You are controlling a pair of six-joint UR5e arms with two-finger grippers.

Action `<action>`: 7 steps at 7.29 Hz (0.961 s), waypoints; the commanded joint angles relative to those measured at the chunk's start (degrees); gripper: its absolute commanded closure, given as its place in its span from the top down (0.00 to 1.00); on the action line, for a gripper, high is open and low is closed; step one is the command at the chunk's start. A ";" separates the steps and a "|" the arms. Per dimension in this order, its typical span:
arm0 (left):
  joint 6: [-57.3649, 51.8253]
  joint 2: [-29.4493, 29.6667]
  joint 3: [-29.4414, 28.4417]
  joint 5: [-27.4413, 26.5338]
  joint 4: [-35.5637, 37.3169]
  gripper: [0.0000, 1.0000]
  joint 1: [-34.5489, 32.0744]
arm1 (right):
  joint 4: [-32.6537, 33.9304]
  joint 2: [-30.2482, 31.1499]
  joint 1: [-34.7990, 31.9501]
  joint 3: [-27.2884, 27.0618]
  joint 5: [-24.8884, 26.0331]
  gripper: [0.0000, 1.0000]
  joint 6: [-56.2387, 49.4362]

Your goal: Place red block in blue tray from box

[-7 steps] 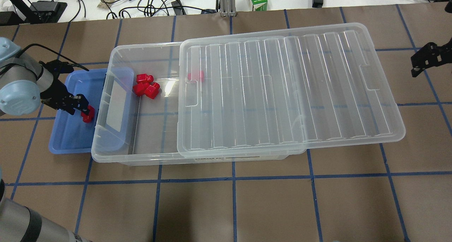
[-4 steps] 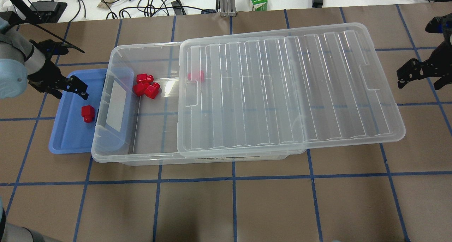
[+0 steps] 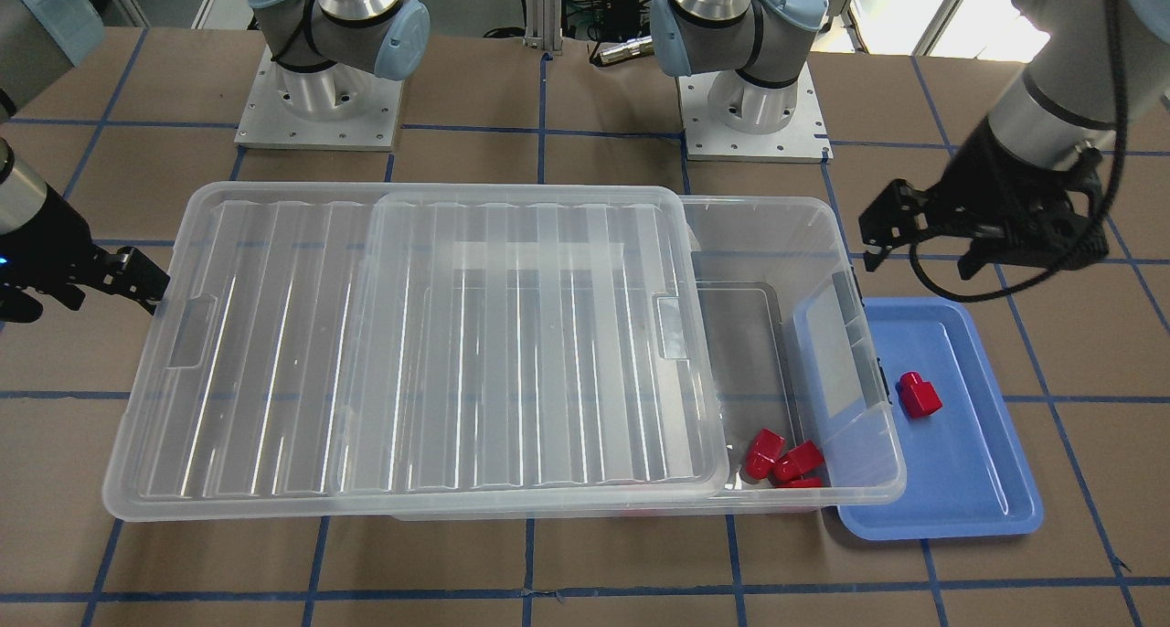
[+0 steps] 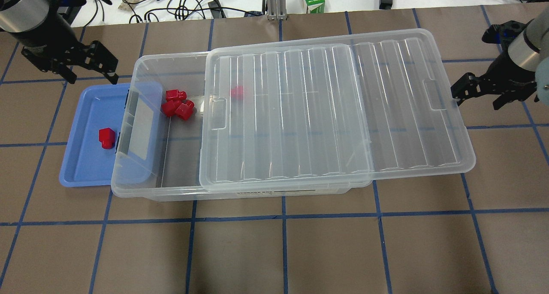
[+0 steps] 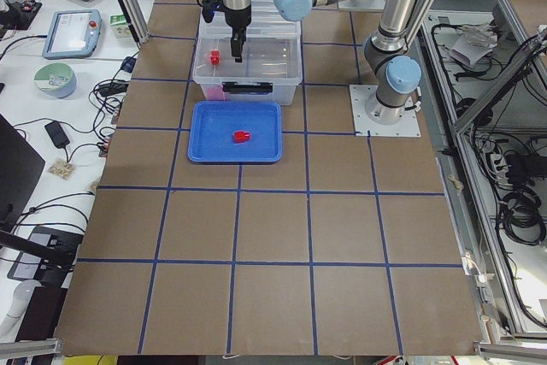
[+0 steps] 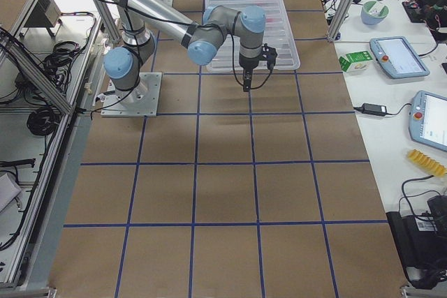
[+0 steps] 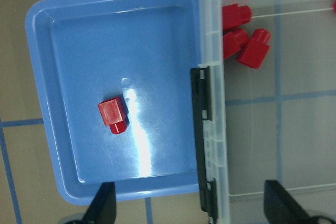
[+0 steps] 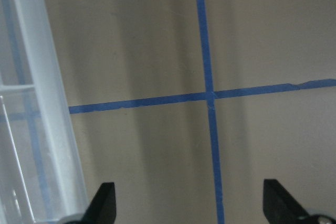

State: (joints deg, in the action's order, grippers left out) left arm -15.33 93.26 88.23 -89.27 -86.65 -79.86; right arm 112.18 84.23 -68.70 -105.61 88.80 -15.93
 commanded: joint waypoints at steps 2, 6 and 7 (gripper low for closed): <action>4.69 -3.09 -0.25 -0.29 -0.71 1.00 -9.25 | 0.06 -0.38 -9.15 0.05 -0.12 1.00 5.46; 9.53 -3.09 -0.16 -0.38 -0.80 1.00 -9.79 | 0.15 -1.00 -16.80 0.22 -0.12 1.00 8.19; 9.45 -3.44 -0.16 -0.47 -0.98 1.00 -9.79 | 0.15 -0.91 -18.47 0.40 -0.20 1.00 9.50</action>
State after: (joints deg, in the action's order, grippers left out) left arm -5.92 90.18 88.06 -89.57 -87.41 -89.57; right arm 112.30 83.27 -84.95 -105.36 88.66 -7.76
